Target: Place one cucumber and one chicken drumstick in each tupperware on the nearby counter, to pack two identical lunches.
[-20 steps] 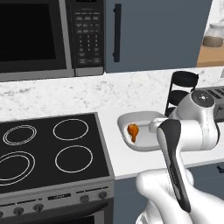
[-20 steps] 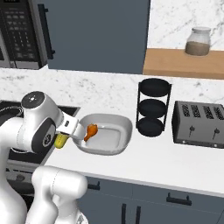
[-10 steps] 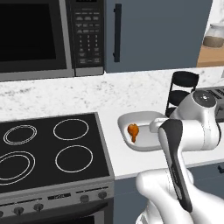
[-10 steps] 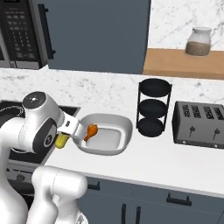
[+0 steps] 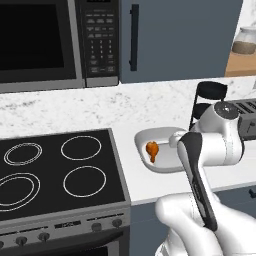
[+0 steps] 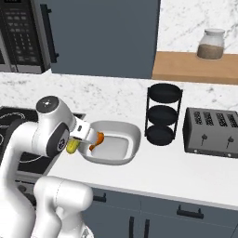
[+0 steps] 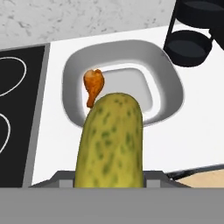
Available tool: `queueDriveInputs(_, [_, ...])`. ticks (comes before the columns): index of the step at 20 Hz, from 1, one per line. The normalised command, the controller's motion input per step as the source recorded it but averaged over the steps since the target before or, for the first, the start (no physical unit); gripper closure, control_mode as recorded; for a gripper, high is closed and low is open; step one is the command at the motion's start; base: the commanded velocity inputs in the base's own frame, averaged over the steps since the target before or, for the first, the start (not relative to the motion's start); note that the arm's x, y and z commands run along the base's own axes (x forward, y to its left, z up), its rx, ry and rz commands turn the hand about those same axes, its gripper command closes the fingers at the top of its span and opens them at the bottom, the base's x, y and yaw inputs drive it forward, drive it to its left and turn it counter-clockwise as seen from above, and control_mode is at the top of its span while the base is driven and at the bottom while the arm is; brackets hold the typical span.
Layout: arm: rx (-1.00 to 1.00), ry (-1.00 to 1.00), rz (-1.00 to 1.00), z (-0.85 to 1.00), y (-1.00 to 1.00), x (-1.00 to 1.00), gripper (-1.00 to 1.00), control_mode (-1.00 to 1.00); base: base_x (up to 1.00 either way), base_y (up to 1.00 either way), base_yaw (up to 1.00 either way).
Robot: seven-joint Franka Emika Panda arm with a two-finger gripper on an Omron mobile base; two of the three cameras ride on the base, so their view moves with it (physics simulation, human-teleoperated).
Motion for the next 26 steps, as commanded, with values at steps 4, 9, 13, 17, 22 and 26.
queueDriveInputs(4, [0.00, -0.01, 0.00, -0.51, -0.28, 0.97, 1.00, -1.00, 0.00, 0.00, 0.00])
queueDriveInputs(9, [0.00, 0.02, 0.00, -0.23, -0.24, 1.00, 1.00, -1.00, 0.00, 0.00, 0.00])
queueDriveInputs(13, [0.00, 0.10, 0.00, -0.16, -0.41, 0.86, 1.00, -1.00, 0.00, 0.00, 0.00])
queueDriveInputs(17, [0.00, 0.20, -0.03, -0.33, -0.05, 0.51, 1.00, -1.00, 0.00, 0.00, 0.00])
queueDriveInputs(22, [0.00, 0.08, -0.01, -0.42, -0.05, 0.23, 1.00, -1.00, 0.00, 0.00, 0.00])
queueDriveInputs(26, [0.01, 0.00, 0.00, -0.33, -0.21, 0.10, 1.00, -1.00, 0.00, 0.00, 0.00])
